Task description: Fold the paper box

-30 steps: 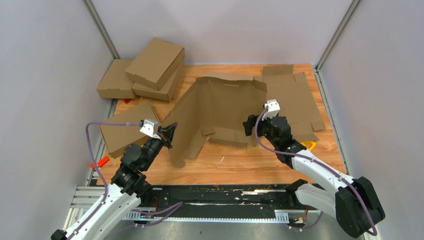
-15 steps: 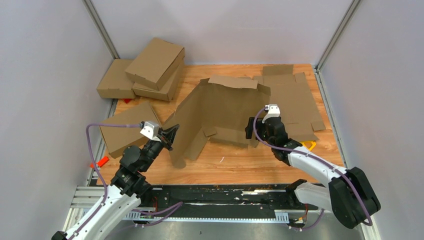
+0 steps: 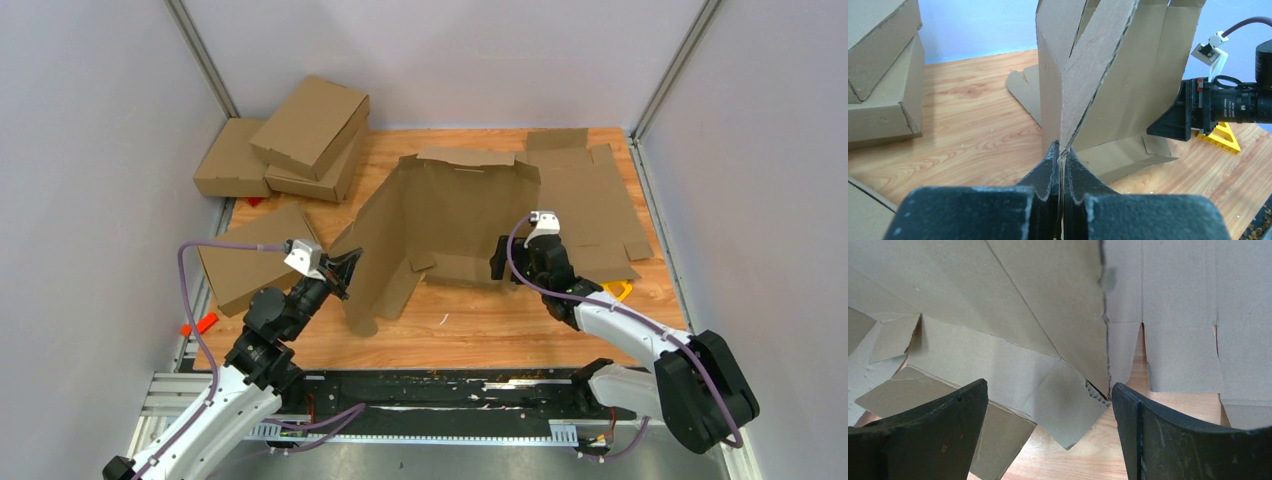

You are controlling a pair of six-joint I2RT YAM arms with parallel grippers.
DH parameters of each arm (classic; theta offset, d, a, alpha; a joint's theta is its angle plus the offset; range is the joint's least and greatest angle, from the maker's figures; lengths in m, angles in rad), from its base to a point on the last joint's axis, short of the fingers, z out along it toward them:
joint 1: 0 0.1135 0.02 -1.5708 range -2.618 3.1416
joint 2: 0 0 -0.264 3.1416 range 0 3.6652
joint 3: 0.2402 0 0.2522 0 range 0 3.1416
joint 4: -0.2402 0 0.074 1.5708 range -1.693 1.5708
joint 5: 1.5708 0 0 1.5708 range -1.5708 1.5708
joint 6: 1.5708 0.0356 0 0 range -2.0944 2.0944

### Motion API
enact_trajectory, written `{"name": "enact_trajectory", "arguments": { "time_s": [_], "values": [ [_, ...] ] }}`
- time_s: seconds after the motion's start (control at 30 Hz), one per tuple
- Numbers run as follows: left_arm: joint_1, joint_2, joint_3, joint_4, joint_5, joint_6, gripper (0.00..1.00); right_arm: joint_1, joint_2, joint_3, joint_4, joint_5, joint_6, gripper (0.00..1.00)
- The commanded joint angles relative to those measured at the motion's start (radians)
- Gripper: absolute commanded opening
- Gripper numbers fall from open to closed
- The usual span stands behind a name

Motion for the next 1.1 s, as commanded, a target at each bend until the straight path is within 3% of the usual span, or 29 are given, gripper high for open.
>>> {"name": "enact_trajectory", "arguments": {
  "time_s": [0.0,0.3,0.6,0.93,1.07],
  "values": [
    [-0.005,0.002,0.006,-0.020,0.031,-0.041,0.02,-0.003,-0.057,-0.001,0.037,0.040,0.047,0.93],
    [-0.004,-0.012,-0.033,0.032,0.035,-0.073,0.01,-0.003,-0.121,0.017,-0.100,0.204,0.133,0.93],
    [-0.004,-0.032,-0.087,0.073,0.019,-0.134,0.00,-0.006,-0.184,0.000,-0.099,0.231,0.165,0.94],
    [-0.005,-0.035,-0.082,0.078,0.025,-0.131,0.00,-0.019,-0.158,-0.022,-0.038,0.216,0.155,0.94],
    [-0.005,-0.032,-0.059,0.062,0.041,-0.118,0.00,-0.073,-0.133,-0.022,-0.044,0.103,0.176,0.94]
  ]
}}
